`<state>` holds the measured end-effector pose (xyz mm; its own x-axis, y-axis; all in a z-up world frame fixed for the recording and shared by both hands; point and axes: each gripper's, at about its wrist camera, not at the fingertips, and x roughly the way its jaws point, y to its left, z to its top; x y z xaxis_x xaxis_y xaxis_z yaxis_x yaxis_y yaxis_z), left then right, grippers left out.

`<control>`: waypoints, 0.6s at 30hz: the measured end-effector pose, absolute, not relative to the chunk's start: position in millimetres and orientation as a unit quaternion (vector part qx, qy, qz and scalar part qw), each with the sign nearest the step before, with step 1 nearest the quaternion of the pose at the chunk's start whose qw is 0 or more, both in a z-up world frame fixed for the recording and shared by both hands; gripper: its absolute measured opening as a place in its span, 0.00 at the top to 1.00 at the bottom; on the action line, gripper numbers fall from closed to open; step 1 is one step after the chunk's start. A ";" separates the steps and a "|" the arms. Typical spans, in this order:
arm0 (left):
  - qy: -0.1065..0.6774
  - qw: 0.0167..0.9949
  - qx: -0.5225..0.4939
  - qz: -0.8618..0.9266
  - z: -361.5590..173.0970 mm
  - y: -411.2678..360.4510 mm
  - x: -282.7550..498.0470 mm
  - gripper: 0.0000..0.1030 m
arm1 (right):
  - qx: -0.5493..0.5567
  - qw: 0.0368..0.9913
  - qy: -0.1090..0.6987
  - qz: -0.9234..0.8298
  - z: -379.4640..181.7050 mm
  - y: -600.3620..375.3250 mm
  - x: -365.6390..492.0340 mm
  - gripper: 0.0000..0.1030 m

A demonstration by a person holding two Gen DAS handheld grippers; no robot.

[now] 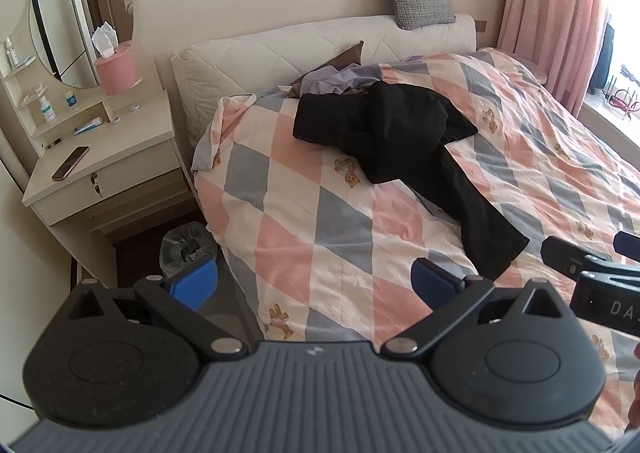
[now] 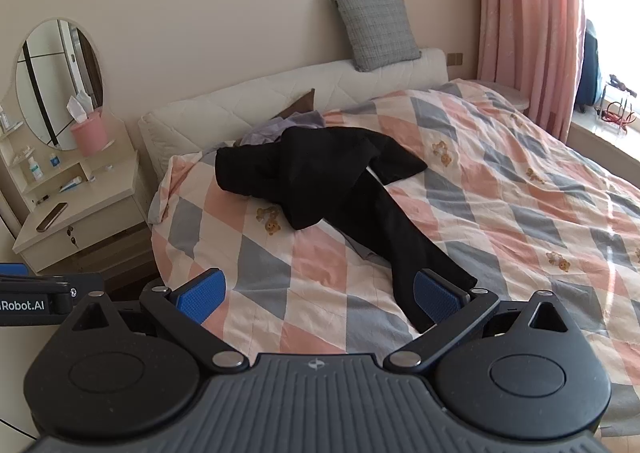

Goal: Fold clothes
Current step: 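Approach the crumpled black trousers on the bed with both tools open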

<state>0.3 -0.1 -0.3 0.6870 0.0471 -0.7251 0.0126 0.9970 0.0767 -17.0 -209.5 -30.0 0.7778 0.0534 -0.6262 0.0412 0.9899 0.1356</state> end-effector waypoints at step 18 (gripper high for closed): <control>0.395 0.918 0.040 0.004 -5.5 -5.8 0.7 0.01 | 0.072 0.937 0.340 0.000 -32.6 -213.6 -11.2 0.00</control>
